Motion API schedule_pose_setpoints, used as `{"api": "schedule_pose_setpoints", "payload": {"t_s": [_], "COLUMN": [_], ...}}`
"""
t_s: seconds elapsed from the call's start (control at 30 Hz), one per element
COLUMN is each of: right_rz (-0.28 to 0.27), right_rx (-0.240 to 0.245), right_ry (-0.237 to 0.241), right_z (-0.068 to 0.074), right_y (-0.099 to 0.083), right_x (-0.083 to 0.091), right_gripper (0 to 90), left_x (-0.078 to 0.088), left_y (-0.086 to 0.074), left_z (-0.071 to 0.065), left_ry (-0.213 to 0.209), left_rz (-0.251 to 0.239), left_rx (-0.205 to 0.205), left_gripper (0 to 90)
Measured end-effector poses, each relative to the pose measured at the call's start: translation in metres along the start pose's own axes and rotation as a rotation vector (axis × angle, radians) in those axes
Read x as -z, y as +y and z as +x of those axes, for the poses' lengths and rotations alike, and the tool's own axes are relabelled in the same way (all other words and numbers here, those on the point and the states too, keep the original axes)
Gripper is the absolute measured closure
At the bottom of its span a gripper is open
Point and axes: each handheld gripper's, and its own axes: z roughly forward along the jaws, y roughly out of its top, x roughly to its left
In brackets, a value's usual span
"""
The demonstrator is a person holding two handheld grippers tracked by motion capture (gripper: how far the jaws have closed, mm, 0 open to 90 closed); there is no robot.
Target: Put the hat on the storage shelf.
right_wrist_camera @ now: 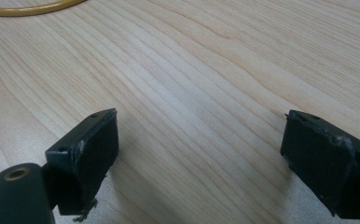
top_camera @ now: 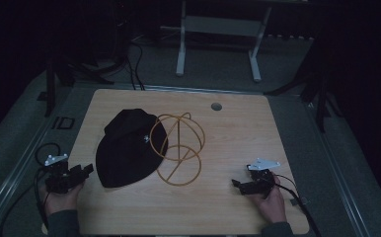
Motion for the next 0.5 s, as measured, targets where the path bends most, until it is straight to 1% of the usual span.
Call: {"api": "schedule_pose_setpoints", "payload": {"t_s": [0.03,0.1,0.2,0.3,0.33,0.5], "right_rz": [0.000,0.000,-0.001,0.000,0.000,0.000], "right_rx": [0.000,-0.001,-0.003,-0.006,-0.006,-0.007], "right_ry": [0.000,-0.001,-0.003,-0.004,-0.005,-0.007], "right_z": [0.000,0.000,0.000,0.000,0.000,0.000], "right_y": [0.000,0.000,0.000,0.000,0.000,-0.001], "right_x": [0.000,0.000,0.000,0.000,0.000,0.001], "right_gripper": [11.1,11.1,11.2,11.2,11.2,11.2], "left_x": [0.003,0.004,0.008,0.011,0.012,0.015], "left_y": [0.004,0.006,0.013,0.017,0.019,0.028], "left_z": [-0.003,-0.005,-0.011,-0.017,-0.019,-0.032], "left_ry": [-0.005,-0.010,-0.026,-0.051,-0.063,-0.085], "left_rz": [0.002,0.000,0.007,-0.004,-0.005,0.006], "left_rx": [-0.008,-0.009,-0.028,-0.034,-0.045,-0.086], "left_gripper": [52.1,52.2,51.9,50.7,50.7,49.9]}}
